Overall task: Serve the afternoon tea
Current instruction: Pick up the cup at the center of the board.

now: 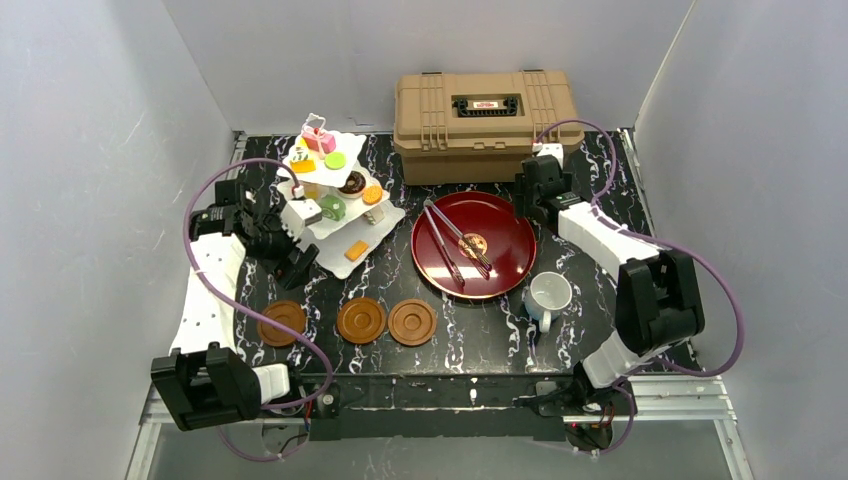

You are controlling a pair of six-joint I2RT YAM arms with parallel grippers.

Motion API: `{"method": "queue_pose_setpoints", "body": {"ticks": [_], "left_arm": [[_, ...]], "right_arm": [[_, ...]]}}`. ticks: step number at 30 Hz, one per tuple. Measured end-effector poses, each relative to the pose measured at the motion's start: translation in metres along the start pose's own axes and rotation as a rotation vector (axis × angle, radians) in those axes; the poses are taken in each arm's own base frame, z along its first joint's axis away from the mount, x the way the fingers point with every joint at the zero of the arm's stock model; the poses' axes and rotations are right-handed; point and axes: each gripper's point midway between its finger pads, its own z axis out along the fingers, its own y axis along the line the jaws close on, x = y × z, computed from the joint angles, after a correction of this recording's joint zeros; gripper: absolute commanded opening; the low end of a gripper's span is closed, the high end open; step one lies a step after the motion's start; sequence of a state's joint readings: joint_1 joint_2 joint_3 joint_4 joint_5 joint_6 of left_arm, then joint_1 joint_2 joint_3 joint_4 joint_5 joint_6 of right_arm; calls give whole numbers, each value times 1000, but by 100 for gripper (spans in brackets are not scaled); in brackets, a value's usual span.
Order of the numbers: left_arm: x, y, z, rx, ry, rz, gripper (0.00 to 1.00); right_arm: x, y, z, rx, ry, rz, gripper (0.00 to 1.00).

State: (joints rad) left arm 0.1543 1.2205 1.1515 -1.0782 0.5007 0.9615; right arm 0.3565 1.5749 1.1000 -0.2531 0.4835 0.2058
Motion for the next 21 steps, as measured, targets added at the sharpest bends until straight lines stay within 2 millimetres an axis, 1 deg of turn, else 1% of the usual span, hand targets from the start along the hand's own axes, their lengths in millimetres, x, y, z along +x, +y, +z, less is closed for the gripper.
{"method": "queue_pose_setpoints", "body": {"ticks": [5,8,15,19,21], "left_arm": [[-4,13,-9,-65,-13,-78,98],[-6,20,-15,-96,-33,-127,98],[-4,34,-31,-148,-85,-247,98],[-3,46,-45,-184,-125,-311,98],[-3,55,-52,-204,-147,-351,98]], "right_arm": [[-6,-3,16,6,1,23,63],[-5,-5,23,10,8,25,55],[-3,-3,26,5,11,23,35],[-4,-3,26,9,5,23,18],[-5,-5,27,15,-2,21,11]]}}
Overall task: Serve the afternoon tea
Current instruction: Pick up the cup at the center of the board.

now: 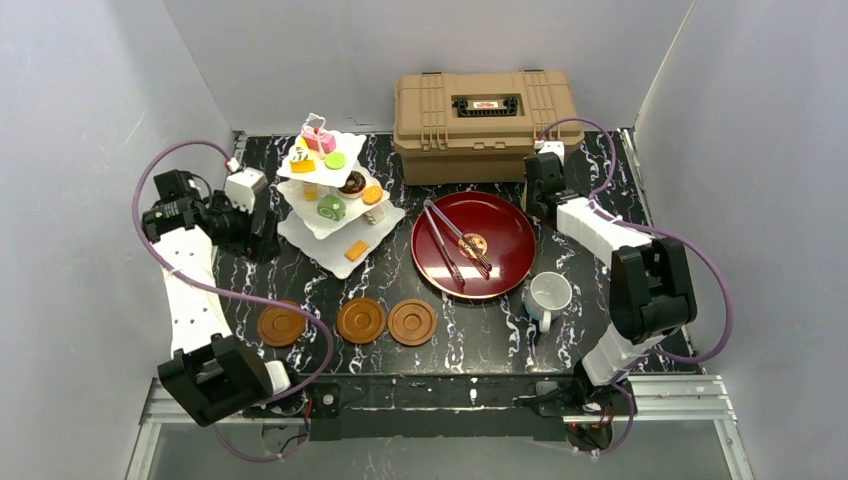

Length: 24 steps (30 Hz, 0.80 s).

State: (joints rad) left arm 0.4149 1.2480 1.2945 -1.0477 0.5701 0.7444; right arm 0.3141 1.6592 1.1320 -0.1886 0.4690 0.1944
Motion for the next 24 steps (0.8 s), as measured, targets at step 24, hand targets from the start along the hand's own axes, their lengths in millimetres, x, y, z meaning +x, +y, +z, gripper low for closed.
{"method": "queue_pose_setpoints", "body": {"ticks": [24], "left_arm": [[-25,53,-14,-57,-120,-372,98]], "right_arm": [[-41,-8,-121,-160,-166,-37,1]]}}
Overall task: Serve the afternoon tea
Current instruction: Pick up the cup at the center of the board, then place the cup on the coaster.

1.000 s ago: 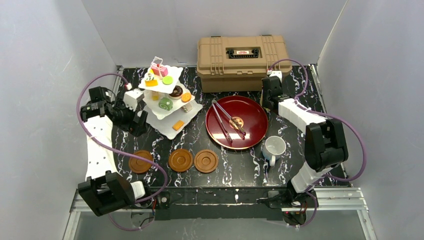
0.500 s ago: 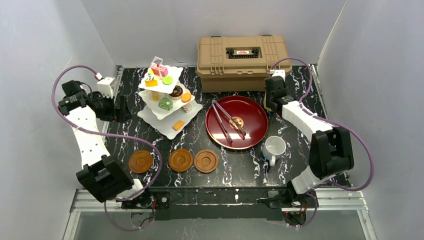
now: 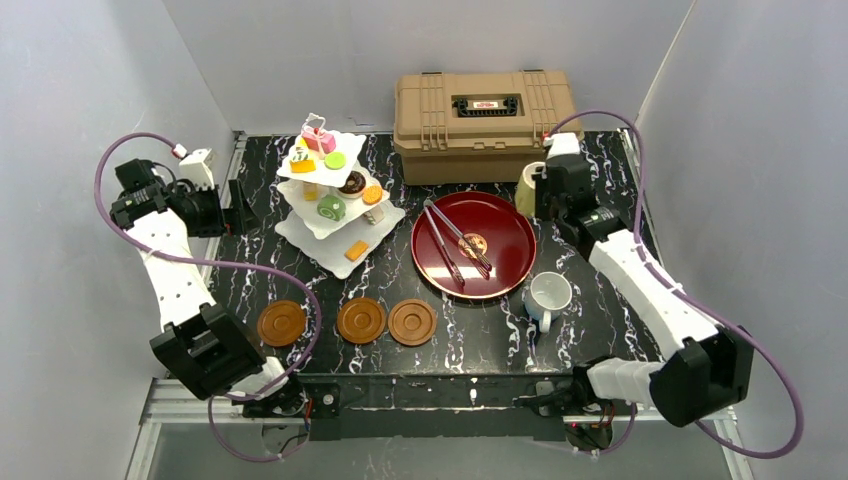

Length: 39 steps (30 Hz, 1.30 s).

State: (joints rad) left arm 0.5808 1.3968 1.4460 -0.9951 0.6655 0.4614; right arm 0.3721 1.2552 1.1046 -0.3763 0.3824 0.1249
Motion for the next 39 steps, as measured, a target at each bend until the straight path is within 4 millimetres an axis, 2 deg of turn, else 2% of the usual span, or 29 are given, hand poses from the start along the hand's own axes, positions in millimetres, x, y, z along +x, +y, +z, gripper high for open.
{"method": "queue_pose_setpoints", "body": {"ticks": [4,13,17,21,25,30,33,39], "left_arm": [[-2,2,1,-15,-6,-38,98],[2,20,13,-43,22,-156,98],[5,35,18,-61,45,-227,98],[8,49,22,-73,56,-294,98],[13,57,24,-79,68,-335,98],[20,61,29,-78,85,-358,98],[27,61,32,-73,99,-370,98],[28,63,33,-76,95,-374,98]], "right_arm": [[6,42,-28,-123,1,-76,1],[25,167,-101,-479,-7,-269,1],[50,216,-126,-606,4,-347,1],[87,261,-142,-707,41,-448,1],[110,289,-156,-782,45,-502,1],[110,311,-169,-852,-16,-500,1],[112,326,-172,-880,-46,-503,1],[140,353,-173,-937,-40,-550,1]]}}
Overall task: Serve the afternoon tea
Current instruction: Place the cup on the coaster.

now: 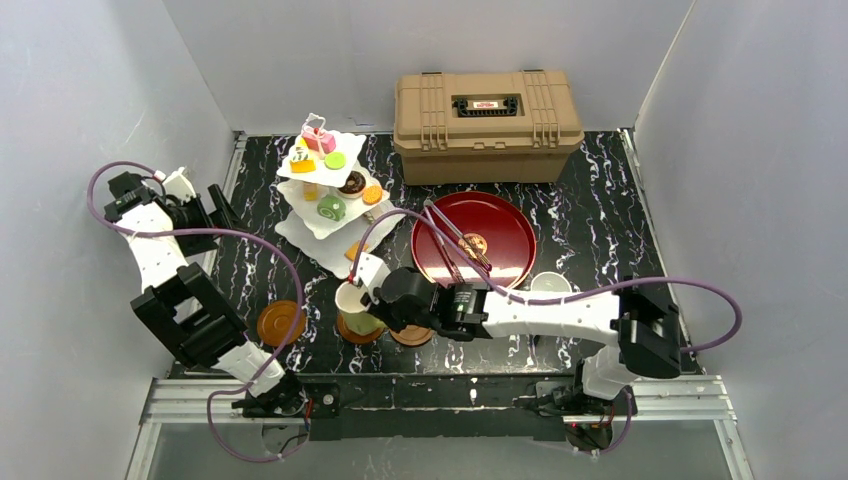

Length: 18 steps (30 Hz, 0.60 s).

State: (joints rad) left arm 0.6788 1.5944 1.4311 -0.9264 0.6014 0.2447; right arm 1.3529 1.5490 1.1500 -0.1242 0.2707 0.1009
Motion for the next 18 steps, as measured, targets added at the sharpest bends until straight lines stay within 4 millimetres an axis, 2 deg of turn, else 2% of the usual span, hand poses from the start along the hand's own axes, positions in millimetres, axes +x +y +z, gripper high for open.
{"method": "queue_pose_setpoints", "body": {"ticks": [3,8,13,18], "left_arm": [[-1,1,0,-2,-5,-3,98],[-2,1,0,1,-9,-2,98],[-2,0,-1,10,-12,5,98],[-2,0,0,13,-12,17,98]], "right_arm": [[11,9,8,-24,12,-11,1],[20,14,19,-27,21,-26,1],[26,9,25,4,3,-40,1],[25,6,28,30,-31,-42,1]]}}
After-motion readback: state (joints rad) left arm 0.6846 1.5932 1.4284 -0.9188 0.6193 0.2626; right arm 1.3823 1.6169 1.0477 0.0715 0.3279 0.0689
